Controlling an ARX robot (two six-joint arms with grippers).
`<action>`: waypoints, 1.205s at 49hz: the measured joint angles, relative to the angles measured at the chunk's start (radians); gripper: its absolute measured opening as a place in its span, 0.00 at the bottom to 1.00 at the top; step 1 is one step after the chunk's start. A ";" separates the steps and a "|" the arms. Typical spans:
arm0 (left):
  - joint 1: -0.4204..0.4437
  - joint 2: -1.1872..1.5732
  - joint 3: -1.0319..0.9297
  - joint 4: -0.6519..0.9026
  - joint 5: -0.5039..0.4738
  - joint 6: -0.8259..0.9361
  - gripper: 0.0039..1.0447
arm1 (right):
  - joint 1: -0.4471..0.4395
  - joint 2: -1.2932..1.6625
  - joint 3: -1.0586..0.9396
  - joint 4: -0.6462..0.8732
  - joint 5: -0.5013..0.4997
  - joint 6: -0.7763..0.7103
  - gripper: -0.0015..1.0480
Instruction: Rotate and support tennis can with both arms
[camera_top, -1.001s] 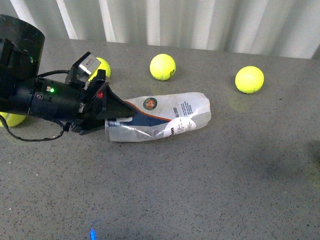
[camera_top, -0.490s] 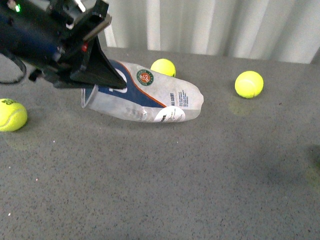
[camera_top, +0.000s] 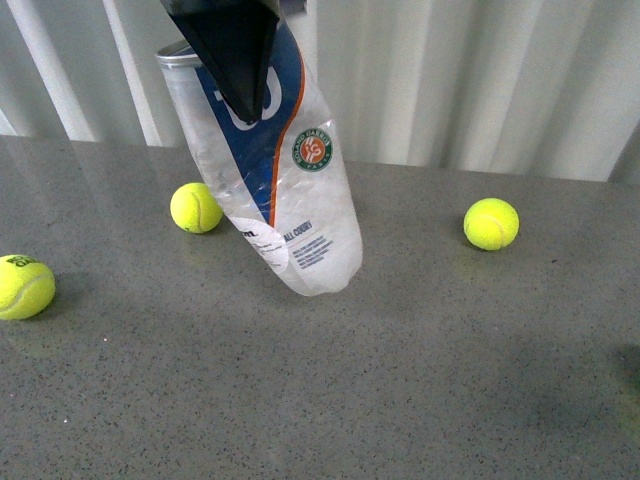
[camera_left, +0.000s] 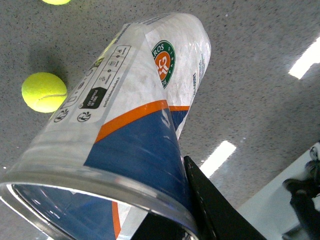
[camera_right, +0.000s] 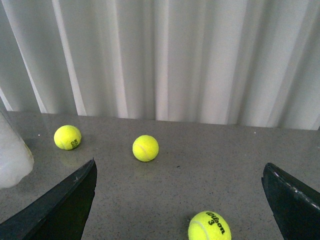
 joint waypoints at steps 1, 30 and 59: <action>-0.008 0.022 0.017 -0.001 -0.016 0.005 0.03 | 0.000 0.000 0.000 0.000 0.000 0.000 0.93; -0.061 0.261 0.134 0.033 -0.155 0.056 0.03 | 0.000 0.000 0.000 0.000 0.000 0.000 0.93; -0.098 0.246 0.187 -0.009 -0.099 -0.023 0.83 | 0.000 0.000 0.000 0.000 0.000 0.000 0.93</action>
